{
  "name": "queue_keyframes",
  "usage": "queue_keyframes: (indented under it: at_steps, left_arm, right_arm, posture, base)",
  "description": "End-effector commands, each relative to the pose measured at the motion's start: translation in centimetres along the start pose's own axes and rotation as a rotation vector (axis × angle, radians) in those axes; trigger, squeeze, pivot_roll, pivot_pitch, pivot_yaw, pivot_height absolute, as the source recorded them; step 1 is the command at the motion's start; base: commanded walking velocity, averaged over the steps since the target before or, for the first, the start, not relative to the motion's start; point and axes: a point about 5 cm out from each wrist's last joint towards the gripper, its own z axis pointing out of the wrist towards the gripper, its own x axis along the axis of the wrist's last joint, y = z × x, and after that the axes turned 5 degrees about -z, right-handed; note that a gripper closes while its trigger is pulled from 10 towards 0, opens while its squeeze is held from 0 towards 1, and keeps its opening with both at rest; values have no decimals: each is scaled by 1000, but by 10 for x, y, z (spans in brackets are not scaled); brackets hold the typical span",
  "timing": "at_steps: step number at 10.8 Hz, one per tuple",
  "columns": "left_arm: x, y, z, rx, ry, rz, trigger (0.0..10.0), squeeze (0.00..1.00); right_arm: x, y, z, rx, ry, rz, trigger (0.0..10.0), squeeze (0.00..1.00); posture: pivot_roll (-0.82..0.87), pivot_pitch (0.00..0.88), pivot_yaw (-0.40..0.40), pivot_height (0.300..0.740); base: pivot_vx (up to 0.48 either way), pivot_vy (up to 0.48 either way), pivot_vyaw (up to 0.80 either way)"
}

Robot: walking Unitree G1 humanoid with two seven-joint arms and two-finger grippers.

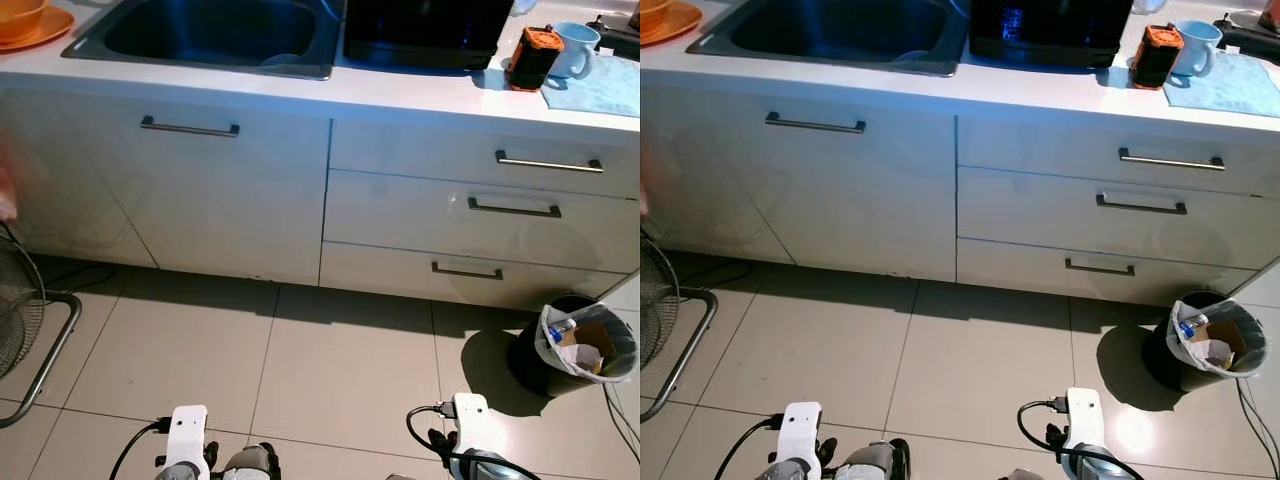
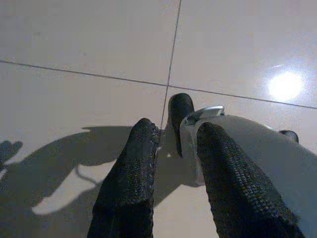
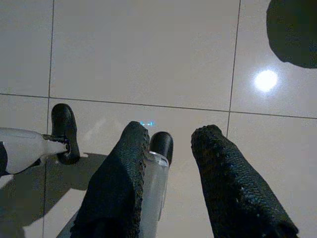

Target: Kitchen organization

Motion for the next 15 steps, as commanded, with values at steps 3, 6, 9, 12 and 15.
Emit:
queue_keyframes:
  at_steps: [3,6,9,12,15]
  left_arm:
    - [54,16,5,-17,246,2,10000,0]
    - [139,36,-5,-56,587,-6,10000,0]
    - [220,50,-41,-100,955,-1,10000,0]
    - [301,67,-115,-136,1336,16,10000,0]
    - [303,86,-126,-200,1333,48,10000,0]
  right_arm:
    - [41,1,3,0,169,-10,10000,0]
    - [123,-2,-3,-6,466,-59,10000,0]
    - [230,-19,-42,60,919,-66,10000,0]
    - [309,-39,-107,107,1285,-67,10000,0]
    - [315,-48,-118,140,1309,-26,10000,0]
  posture:
    - [59,148,-32,723]
    - [58,142,-42,723]
    - [47,129,-44,723]
    - [45,114,-44,723]
    - [47,113,-40,723]
  base:
    - [0,0,0]
    - [0,0,0]
    - [0,0,0]
    - [0,0,0]
    - [0,111,0]
